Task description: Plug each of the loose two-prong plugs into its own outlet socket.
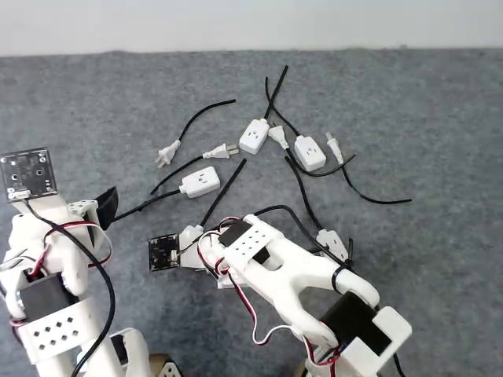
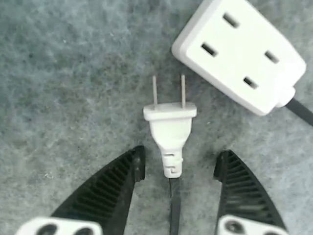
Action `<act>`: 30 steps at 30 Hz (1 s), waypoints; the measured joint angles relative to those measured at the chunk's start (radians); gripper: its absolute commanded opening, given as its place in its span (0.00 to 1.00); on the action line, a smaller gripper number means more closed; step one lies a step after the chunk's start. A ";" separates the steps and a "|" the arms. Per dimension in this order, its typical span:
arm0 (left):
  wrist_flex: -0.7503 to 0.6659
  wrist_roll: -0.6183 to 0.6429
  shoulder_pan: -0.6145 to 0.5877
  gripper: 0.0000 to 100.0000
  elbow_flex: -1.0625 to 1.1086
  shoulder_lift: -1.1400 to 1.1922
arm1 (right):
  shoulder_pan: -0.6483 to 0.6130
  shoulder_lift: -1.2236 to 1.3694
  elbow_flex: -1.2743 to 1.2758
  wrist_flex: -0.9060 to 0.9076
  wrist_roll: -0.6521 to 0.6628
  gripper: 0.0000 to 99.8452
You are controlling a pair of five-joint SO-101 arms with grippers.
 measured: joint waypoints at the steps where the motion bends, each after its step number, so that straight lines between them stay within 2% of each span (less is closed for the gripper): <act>1: 0.000 0.000 0.000 0.35 0.000 0.000 | 0.000 0.000 0.000 0.000 0.000 0.24; 23: 0.000 0.000 0.000 0.35 0.000 0.000 | 0.000 0.000 -0.002 0.000 0.000 0.24; 25: 0.000 0.000 0.000 0.35 0.000 0.000 | 0.000 0.000 -0.002 0.000 0.000 0.20; 30: 0.000 0.000 0.000 0.35 0.000 0.000 | 0.000 0.000 -0.002 0.000 0.000 0.01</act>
